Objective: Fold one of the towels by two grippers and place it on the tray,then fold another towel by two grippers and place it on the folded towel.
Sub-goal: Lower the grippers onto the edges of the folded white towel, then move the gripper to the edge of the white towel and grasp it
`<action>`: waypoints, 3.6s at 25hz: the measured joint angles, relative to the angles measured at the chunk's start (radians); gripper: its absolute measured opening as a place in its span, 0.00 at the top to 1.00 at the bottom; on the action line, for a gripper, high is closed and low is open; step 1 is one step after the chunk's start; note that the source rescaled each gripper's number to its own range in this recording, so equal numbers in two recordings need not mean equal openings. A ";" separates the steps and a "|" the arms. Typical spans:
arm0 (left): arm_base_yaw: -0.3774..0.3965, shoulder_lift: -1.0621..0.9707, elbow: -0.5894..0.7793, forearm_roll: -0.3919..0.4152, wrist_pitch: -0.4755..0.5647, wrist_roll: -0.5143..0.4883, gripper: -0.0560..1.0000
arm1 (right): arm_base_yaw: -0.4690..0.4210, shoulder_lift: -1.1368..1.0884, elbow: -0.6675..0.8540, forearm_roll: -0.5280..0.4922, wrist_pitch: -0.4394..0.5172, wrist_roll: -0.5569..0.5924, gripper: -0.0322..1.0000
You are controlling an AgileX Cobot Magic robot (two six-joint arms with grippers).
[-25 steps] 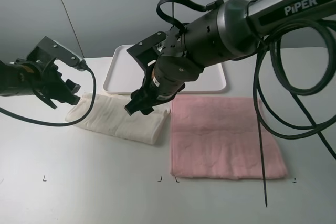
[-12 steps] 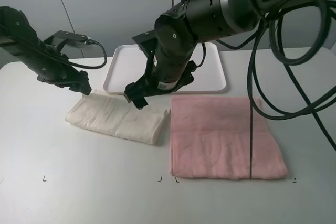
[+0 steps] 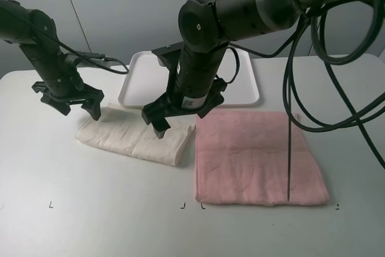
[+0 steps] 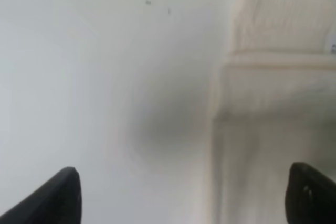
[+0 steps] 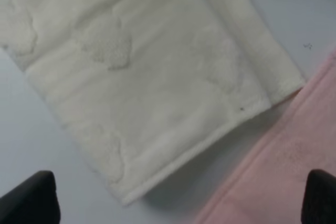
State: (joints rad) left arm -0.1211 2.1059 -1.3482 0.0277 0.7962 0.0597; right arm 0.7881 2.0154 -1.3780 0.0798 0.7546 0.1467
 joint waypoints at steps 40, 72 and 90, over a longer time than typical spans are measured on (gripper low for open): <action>0.099 -0.114 0.311 0.126 -0.088 -0.148 0.01 | 0.000 0.092 -0.003 0.146 -0.029 -0.058 0.00; 0.113 -0.139 0.336 0.132 -0.113 -0.085 0.01 | 0.000 0.230 -0.070 0.332 -0.122 -0.088 0.15; 0.113 -0.139 0.336 0.148 -0.118 -0.085 0.01 | -0.002 0.280 -0.084 0.383 -0.178 -0.123 0.93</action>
State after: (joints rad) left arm -0.0084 1.9668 -1.0120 0.1762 0.6779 -0.0254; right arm 0.7860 2.2957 -1.4615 0.4627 0.5767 0.0235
